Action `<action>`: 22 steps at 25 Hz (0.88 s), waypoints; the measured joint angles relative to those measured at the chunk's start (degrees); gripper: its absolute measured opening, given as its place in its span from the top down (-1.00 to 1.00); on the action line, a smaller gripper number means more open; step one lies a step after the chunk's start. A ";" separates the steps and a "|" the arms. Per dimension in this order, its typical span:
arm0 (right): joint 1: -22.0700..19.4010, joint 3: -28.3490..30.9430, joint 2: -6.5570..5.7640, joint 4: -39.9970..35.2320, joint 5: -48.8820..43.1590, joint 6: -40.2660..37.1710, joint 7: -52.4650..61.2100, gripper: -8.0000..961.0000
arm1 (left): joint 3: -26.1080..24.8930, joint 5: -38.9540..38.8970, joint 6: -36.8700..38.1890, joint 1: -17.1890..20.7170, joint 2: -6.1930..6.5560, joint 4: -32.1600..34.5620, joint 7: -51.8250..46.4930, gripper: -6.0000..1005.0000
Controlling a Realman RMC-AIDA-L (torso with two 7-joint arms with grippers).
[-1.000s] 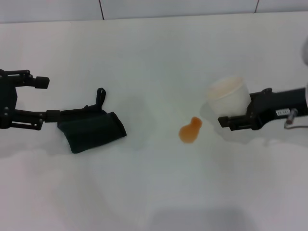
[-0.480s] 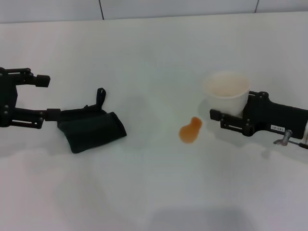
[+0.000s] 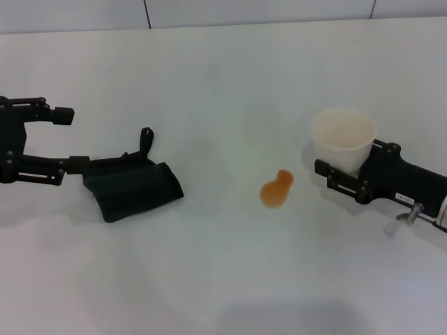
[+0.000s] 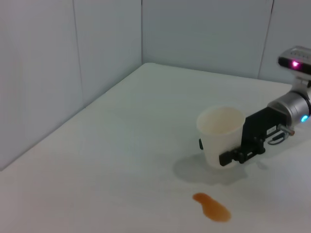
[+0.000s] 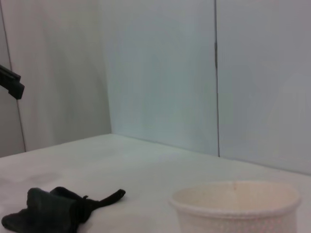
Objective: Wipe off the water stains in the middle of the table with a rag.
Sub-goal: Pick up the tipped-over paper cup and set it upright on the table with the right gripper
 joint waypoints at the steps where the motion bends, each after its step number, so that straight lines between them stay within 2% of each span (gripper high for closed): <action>1: -0.06 0.00 0.00 0.34 0.06 0.05 -0.05 -0.33 | 0.00 -0.25 0.00 0.09 0.06 0.01 0.01 -0.74; 9: 0.20 0.19 0.01 5.96 2.88 0.61 -3.85 -0.32 | 0.14 -0.73 -0.13 0.01 0.03 0.01 0.31 -0.74; 22: 0.59 0.39 0.01 9.09 3.39 -0.66 -4.04 -0.38 | 0.52 -0.45 -0.36 0.10 -0.34 0.01 0.30 -0.74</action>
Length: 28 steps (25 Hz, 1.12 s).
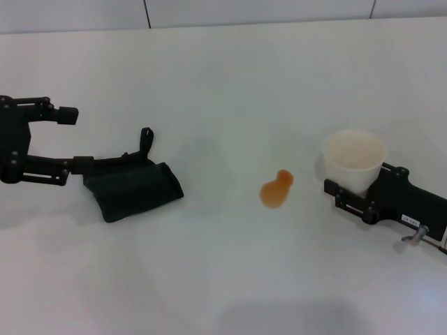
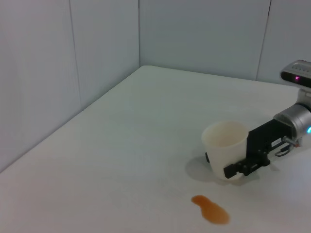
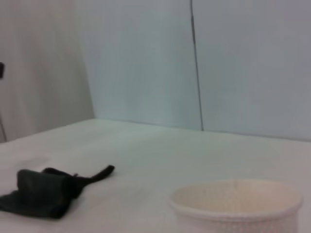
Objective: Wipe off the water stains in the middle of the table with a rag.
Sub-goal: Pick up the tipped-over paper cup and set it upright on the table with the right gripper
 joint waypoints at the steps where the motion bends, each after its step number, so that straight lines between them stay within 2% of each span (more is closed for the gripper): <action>1: -0.09 0.00 0.00 -0.06 0.00 -0.38 -0.02 -0.39 | 0.00 0.02 0.00 0.12 0.03 0.00 0.00 -0.74; 16: -0.16 -0.01 0.00 0.20 0.17 -0.15 0.06 -0.58 | 0.20 0.79 -0.14 -0.18 -0.01 -0.03 0.12 -0.74; 19: -0.27 -0.03 0.00 0.23 0.18 0.24 0.11 -0.79 | 0.20 0.83 -0.18 -0.22 -0.02 -0.01 0.13 -0.74; 24: -0.42 -0.15 -0.03 0.11 0.15 -0.01 0.95 -0.79 | 0.09 0.86 -0.18 0.01 0.05 0.00 0.14 -0.74; 28: -0.42 -0.98 -0.50 -0.28 -0.54 -0.45 3.46 -0.78 | -0.06 0.89 -0.18 0.21 0.22 0.00 0.14 -0.74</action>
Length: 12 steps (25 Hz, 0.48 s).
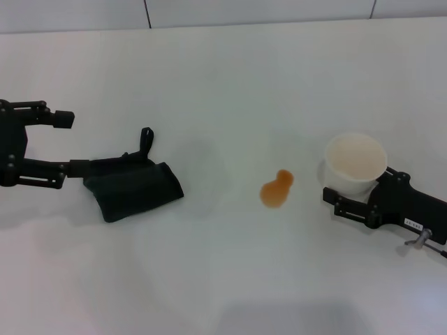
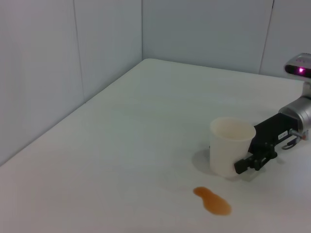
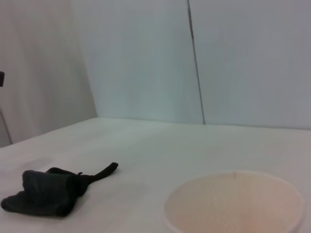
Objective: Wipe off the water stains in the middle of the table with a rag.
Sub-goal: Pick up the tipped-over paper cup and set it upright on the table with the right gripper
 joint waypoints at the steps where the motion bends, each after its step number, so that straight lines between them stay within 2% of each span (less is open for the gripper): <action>1: 0.00 -0.22 -0.17 0.00 -0.02 -0.34 0.41 -0.78 | 0.01 0.01 0.00 0.03 0.04 0.00 0.00 -0.74; 6: -0.44 -1.77 -0.83 -0.94 -0.14 -2.94 1.72 -0.78 | 0.00 0.12 0.00 0.18 0.16 0.00 0.00 -0.74; 12: -0.51 -5.68 -2.71 -4.52 -2.48 -2.22 8.86 -0.78 | 0.22 0.70 0.00 -0.02 0.18 0.00 0.00 -0.74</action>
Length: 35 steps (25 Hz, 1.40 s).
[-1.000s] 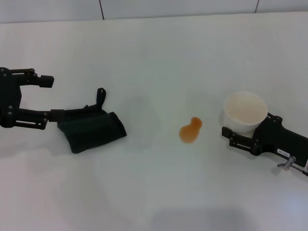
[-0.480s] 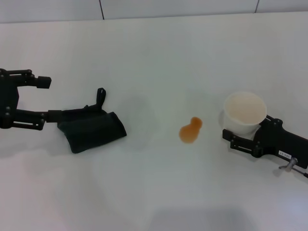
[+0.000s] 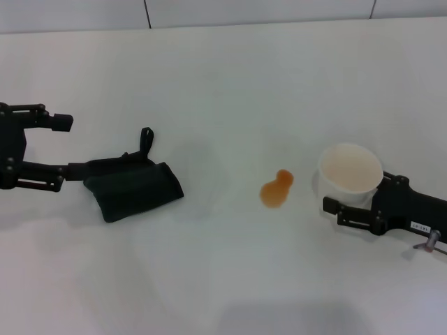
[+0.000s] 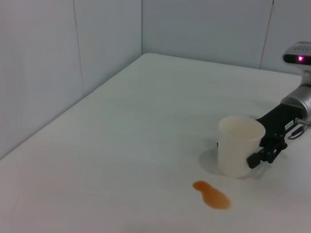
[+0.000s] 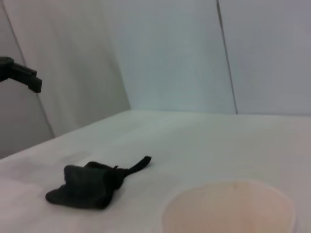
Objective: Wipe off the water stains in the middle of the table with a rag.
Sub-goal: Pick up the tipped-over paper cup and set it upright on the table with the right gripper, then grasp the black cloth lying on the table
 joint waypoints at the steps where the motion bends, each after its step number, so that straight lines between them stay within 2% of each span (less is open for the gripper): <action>1: 0.00 -0.01 -0.21 -0.49 -0.57 0.07 0.58 -0.78 | 0.01 0.06 0.00 -0.04 0.00 0.00 0.02 -0.74; 10: -0.10 -0.37 -2.12 -2.11 -2.41 1.36 1.95 -0.78 | -0.14 0.12 0.00 0.11 0.00 0.00 0.53 -0.74; 15: -0.13 -0.36 -2.79 -2.26 -3.45 2.60 1.80 -0.78 | -0.32 0.12 0.00 0.19 0.00 0.00 0.53 -0.74; 22: -1.39 -0.43 -4.08 -4.49 -5.28 1.16 2.89 -0.78 | -0.33 0.14 0.00 0.20 0.00 0.00 0.46 -0.74; 26: -3.72 -0.22 -4.97 -9.92 -8.72 1.99 6.91 -0.78 | -0.33 0.26 0.00 0.20 0.05 0.00 0.33 -0.74; 30: -6.80 0.05 -6.43 -18.07 -13.80 2.36 13.08 -0.78 | -0.40 0.84 0.00 0.20 0.08 0.00 0.24 -0.73; 32: -8.91 1.77 -7.33 -24.85 -18.69 2.05 18.37 -0.78 | -0.41 1.04 -0.01 0.20 0.09 0.00 0.18 -0.73; 35: -11.50 7.89 -7.30 -35.33 -30.08 -1.29 27.09 -0.77 | -0.41 1.46 -0.06 0.19 0.09 0.00 -0.05 -0.73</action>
